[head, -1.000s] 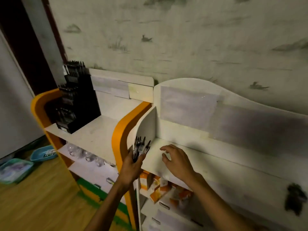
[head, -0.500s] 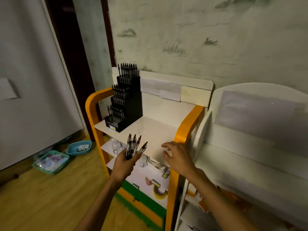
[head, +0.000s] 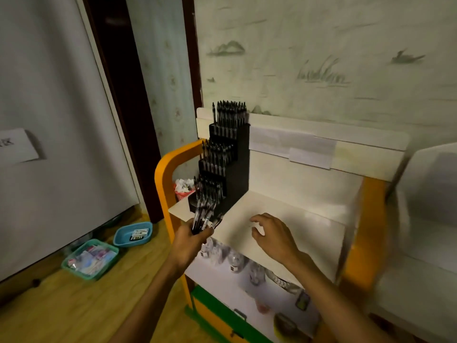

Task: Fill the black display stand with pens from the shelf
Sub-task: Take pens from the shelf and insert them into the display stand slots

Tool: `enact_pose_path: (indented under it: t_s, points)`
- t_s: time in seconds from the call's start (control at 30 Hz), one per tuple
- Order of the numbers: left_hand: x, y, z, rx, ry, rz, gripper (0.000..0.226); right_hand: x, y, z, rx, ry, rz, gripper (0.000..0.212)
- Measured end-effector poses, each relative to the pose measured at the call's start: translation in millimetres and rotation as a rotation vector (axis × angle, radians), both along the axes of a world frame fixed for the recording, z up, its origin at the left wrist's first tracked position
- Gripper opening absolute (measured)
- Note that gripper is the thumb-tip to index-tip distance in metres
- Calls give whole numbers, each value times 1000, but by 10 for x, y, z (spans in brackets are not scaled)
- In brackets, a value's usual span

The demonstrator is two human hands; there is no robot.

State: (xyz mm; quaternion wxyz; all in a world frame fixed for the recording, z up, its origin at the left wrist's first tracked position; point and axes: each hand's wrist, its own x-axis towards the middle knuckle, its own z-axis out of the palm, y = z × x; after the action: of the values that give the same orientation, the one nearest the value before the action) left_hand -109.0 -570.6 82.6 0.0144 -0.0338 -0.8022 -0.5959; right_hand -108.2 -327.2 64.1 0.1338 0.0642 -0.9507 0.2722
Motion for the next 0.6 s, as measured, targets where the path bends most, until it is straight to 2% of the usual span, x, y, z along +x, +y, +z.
enact_pose_path:
  t_s: [0.17, 0.43, 0.6]
  points:
    - [-796, -353, 60, 15, 57, 25, 13, -683, -338, 115, 32, 51, -56, 31]
    - [-1596, -645, 123, 87, 156, -93, 18, -1337, -753, 155, 33, 30, -128, 28]
    - [-2055, -764, 66, 177, 87, -144, 25, -1623, -943, 207, 46, 28, -181, 27]
